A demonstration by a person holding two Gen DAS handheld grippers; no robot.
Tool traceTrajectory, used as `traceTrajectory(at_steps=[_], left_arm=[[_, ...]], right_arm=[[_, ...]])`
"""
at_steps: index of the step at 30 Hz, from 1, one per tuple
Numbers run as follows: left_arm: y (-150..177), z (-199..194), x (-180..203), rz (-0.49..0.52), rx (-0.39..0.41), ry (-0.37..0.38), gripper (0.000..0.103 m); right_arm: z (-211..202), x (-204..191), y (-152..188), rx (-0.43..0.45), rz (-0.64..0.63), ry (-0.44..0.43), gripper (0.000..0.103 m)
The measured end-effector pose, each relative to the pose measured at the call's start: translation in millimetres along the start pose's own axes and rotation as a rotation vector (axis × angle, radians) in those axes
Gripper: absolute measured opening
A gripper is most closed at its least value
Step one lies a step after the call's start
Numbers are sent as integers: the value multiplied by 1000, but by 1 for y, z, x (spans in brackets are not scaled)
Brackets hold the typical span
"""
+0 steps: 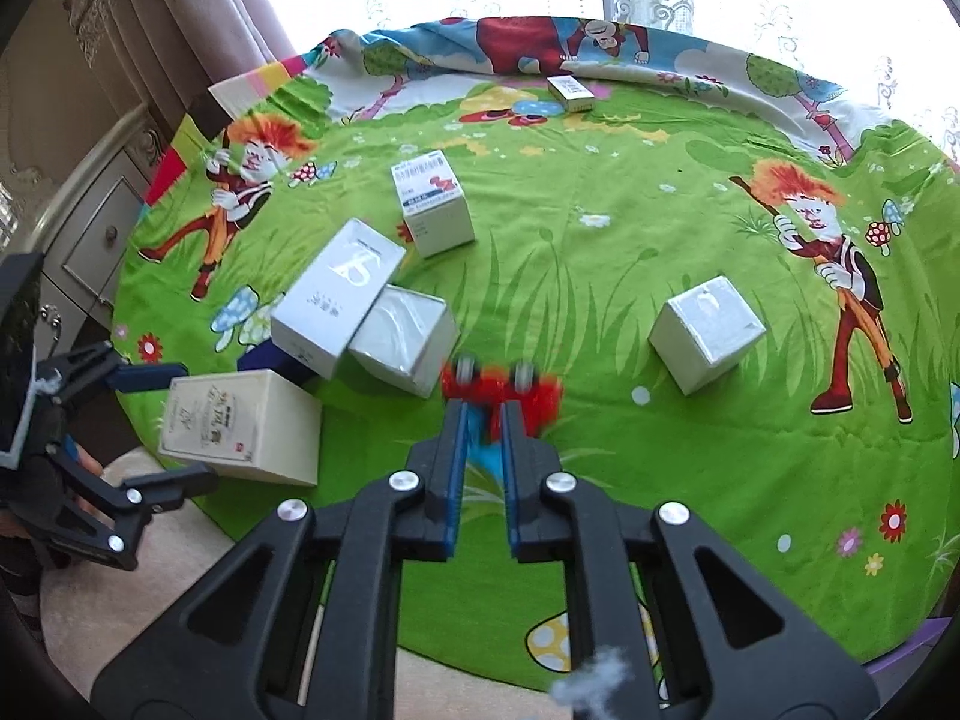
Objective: Organize rigid objects
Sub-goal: 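Grasp the red toy car with the right gripper, then grasp the cream printed box with the left gripper while the right holds the car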
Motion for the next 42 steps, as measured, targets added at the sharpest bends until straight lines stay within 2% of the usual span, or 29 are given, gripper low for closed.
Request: traceTrajectory(at_steps=[3, 5, 7, 10, 17, 20, 25, 27, 28, 29, 31, 34, 42], left_arm=[[0, 0, 4, 19, 0, 7, 82], [0, 1, 4, 20, -2, 10, 72], [1, 0, 4, 17, -1, 18, 67], [1, 0, 6, 27, 0, 27, 64], [2, 1, 11, 52, -11, 12, 65], [1, 1, 12, 61, -11, 7, 71], [-2, 1, 14, 77, 1, -11, 72], [-3, 1, 13, 74, 11, -2, 72], [-4, 1, 14, 75, 15, 9, 71], [-4, 1, 15, 77, 16, 17, 66], [-3, 1, 16, 84, 16, 26, 62], [-3, -1, 20, 96, 25, 37, 59], [-3, -5, 21, 82, 41, 68, 56]], right_arm=[[-4, 2, -2, -2, 22, -9, 14], [-4, 7, 1, -17, 37, -3, 14], [-5, 9, 9, -48, 31, 6, 15], [3, 6, 24, -113, -35, 78, 19], [32, 4, 31, -186, -87, 73, 20], [36, 3, 31, -191, -103, 71, 33], [39, 1, 26, -164, -108, 59, 35], [39, 0, 25, -153, -112, 45, 32], [38, -1, 25, -148, -110, 35, 23], [38, -1, 24, -142, -106, 28, 22], [31, 1, 21, -106, -86, 29, 16], [19, 7, 14, -59, -39, 4, 14], [22, 19, -2, -44, 32, -41, 14]])
Point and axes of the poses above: each gripper's, at about its wrist camera, not at the fingertips, and z roughly the way its jaws point, x to its right, y to its underside, the point moved 2 cm from there along z, roughly the way its jaws point, and after that the axes turned 5 degrees about y, right-handed, at the moved point
